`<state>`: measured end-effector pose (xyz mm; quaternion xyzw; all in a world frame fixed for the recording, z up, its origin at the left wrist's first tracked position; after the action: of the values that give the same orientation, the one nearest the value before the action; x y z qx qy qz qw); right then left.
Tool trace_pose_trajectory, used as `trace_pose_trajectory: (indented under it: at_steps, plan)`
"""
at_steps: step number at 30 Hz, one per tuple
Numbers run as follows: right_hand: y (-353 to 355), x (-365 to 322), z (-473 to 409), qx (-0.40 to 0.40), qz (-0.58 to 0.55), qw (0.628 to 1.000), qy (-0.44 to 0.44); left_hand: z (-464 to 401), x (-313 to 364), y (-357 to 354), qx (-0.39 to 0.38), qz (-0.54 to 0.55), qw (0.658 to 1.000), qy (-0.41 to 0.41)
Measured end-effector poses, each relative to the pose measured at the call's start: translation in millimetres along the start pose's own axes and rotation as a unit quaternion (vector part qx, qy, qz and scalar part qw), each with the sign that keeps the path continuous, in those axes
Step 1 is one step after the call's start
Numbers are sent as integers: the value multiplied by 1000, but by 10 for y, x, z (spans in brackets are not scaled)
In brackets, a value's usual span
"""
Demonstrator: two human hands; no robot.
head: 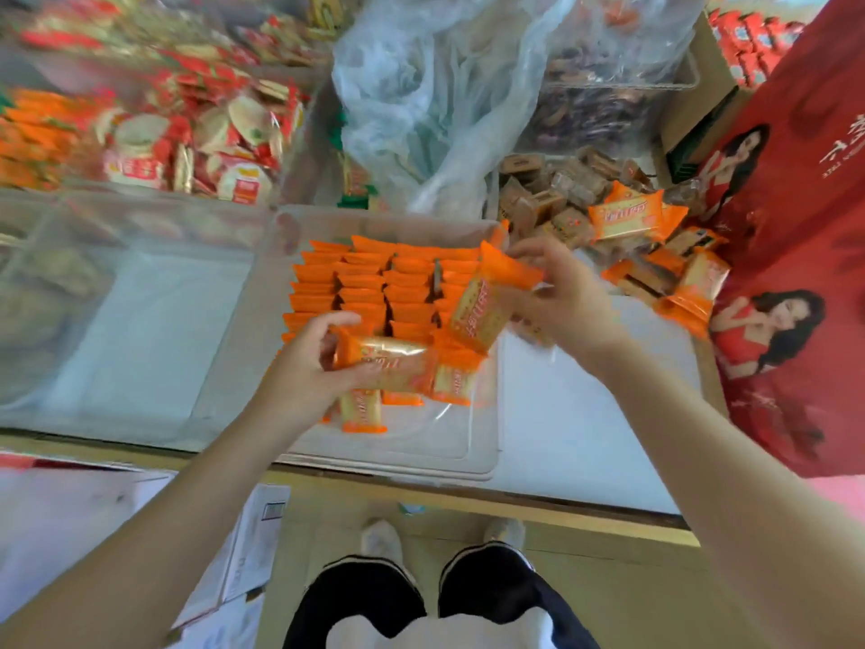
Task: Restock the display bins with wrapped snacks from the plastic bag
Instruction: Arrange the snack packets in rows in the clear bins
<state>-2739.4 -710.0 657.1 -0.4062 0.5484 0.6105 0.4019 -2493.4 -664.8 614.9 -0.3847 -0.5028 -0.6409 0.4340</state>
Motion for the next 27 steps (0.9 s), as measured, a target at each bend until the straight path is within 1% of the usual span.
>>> trace_pose_trajectory:
  at_steps: [1,2,4,7,8,9,12,14,16,17,19,20,22,23,25,27]
  plan:
    - [-183,-16,41,-36,82,996,21,12,4,32,-22,-62,998,-22]
    - [-357,11,81,-68,185,980,37,23,-11,21,-49,-126,990,-41]
    - [-655,135,185,-118,367,921,62,38,-88,-56,-94,-221,968,-72]
    - [-962,323,289,-146,555,816,66,8,-226,-228,-138,-310,935,-108]
    - [-1039,367,309,-138,608,778,78,-2,-240,-301,-148,-342,919,-126]
    - [-1091,379,323,-120,640,754,87,-20,-251,-374,-156,-374,903,-144]
    - [-1137,371,295,-72,688,717,82,-92,-238,-572,-157,-464,844,-217]
    - [-1146,376,256,-46,699,710,77,-137,-285,-700,-172,-519,798,-252]
    - [-1175,379,209,-34,691,718,70,-160,-306,-804,-186,-538,772,-283]
    - [-1181,378,189,-28,701,709,68,-152,-296,-848,-194,-542,761,-300]
    - [-1219,396,206,-58,709,701,53,-118,-266,-918,-210,-546,740,-331]
    - [-1230,467,216,-83,708,701,30,-105,-252,-943,-208,-546,733,-350]
    - [-1240,546,195,-118,708,695,30,-109,-211,-969,-200,-529,734,-377]
    - [-1227,554,182,-120,708,695,30,-115,-185,-976,-198,-518,738,-384]
    - [-1213,536,184,-98,720,686,43,-173,-226,-960,-195,-511,751,-369]
    - [-1208,545,165,-94,703,702,65,-262,-323,-914,-185,-538,751,-336]
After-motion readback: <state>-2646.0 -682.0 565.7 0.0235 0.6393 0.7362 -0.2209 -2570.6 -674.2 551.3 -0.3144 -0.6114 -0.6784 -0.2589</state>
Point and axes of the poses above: each hand's wrist, its own z-axis away from the middle knuckle, its own y-axis out of the back of the hand, x = y × z, the point moved 10 cm from there along -z, towards the middle knuckle, and after that the axes turned 1 degree about -y, right-handed, at the moved point
